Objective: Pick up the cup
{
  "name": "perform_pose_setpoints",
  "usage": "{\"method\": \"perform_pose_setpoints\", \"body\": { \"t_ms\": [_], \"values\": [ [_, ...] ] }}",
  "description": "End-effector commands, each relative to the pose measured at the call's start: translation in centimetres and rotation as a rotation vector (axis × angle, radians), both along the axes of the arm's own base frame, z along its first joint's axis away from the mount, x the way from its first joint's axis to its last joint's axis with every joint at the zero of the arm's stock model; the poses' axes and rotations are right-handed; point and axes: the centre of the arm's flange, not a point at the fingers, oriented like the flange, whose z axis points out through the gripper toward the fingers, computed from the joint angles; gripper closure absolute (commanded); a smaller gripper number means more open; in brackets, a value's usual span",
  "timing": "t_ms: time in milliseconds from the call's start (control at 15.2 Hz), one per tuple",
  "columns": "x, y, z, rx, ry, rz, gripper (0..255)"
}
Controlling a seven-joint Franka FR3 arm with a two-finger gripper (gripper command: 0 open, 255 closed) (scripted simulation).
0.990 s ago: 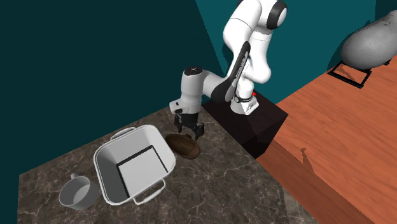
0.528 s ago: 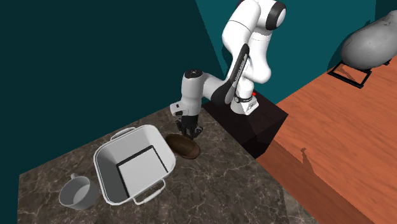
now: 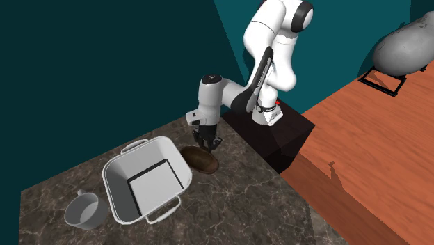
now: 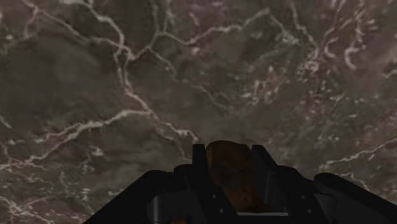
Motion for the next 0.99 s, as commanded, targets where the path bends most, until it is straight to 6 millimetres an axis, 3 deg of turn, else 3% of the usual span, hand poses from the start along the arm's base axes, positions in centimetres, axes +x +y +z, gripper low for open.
{"method": "perform_pose_setpoints", "body": {
  "t_ms": [0,792,924],
  "values": [
    [0.1,0.0,1.0,0.0,0.0,0.0,255],
    [0.1,0.0,7.3,0.0,0.0,0.0,255],
    [0.1,0.0,7.4,0.0,0.0,0.0,255]
  ]
}}
